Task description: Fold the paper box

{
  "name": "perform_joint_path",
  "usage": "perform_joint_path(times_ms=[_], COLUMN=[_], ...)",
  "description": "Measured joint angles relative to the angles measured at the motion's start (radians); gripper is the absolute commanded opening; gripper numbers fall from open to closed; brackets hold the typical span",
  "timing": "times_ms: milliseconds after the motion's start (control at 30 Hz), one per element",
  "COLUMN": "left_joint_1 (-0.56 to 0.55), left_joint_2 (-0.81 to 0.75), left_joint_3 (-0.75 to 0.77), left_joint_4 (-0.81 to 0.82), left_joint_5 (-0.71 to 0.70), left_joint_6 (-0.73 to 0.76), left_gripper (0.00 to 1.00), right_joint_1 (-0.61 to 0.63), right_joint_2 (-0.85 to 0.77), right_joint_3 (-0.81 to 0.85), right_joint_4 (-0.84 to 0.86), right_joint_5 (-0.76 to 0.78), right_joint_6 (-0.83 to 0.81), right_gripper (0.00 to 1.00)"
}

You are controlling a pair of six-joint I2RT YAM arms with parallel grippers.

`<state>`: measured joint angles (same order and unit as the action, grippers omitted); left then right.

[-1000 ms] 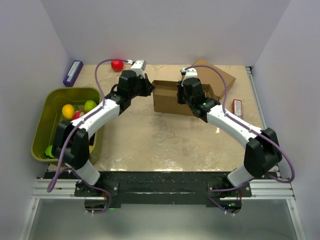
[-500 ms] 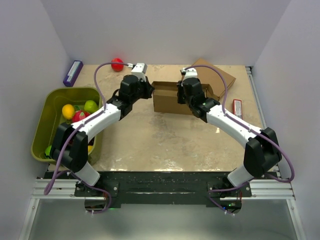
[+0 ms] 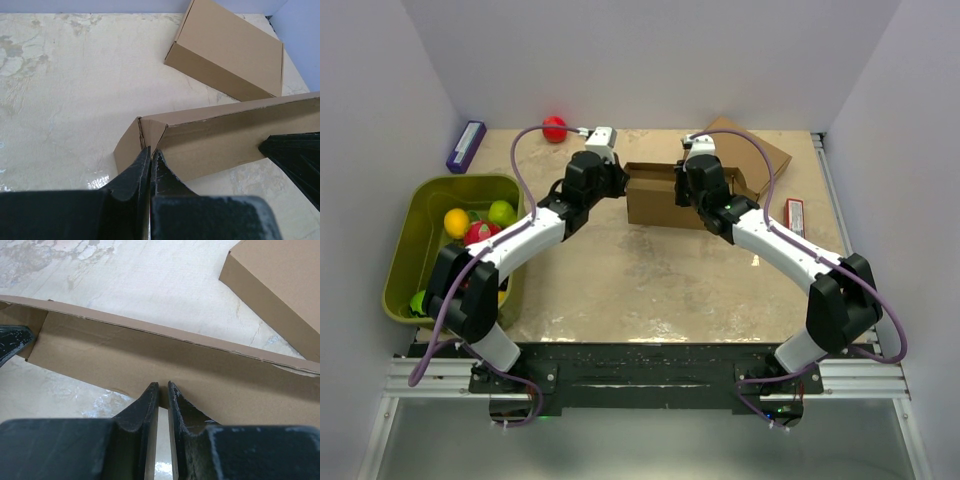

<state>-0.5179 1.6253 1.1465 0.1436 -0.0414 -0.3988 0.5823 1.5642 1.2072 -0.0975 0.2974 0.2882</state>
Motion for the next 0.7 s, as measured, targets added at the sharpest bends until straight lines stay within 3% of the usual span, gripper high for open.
perform_joint_path(times_ms=[200,400,533,700], left_joint_1=[0.0,-0.001,-0.002,-0.003], left_joint_2=[0.011,0.037,0.051,0.059], left_joint_3=[0.066,0.156,0.197,0.254], left_joint_4=[-0.095,-0.226,-0.301,-0.362], left_joint_5=[0.0,0.012,0.019,0.018], left_joint_6=[0.021,0.056,0.086,0.123], left_gripper=[0.04,0.21,0.4,0.51], right_joint_1=[0.0,0.0,0.0,0.0], right_joint_2=[0.0,0.0,0.0,0.0], right_joint_3=[0.001,0.002,0.002,0.002], right_joint_4=[-0.002,-0.003,-0.003,-0.003], right_joint_5=[0.0,0.0,0.0,0.0], right_joint_6=[0.0,0.0,0.0,0.0], right_gripper=[0.17,0.17,0.17,0.17])
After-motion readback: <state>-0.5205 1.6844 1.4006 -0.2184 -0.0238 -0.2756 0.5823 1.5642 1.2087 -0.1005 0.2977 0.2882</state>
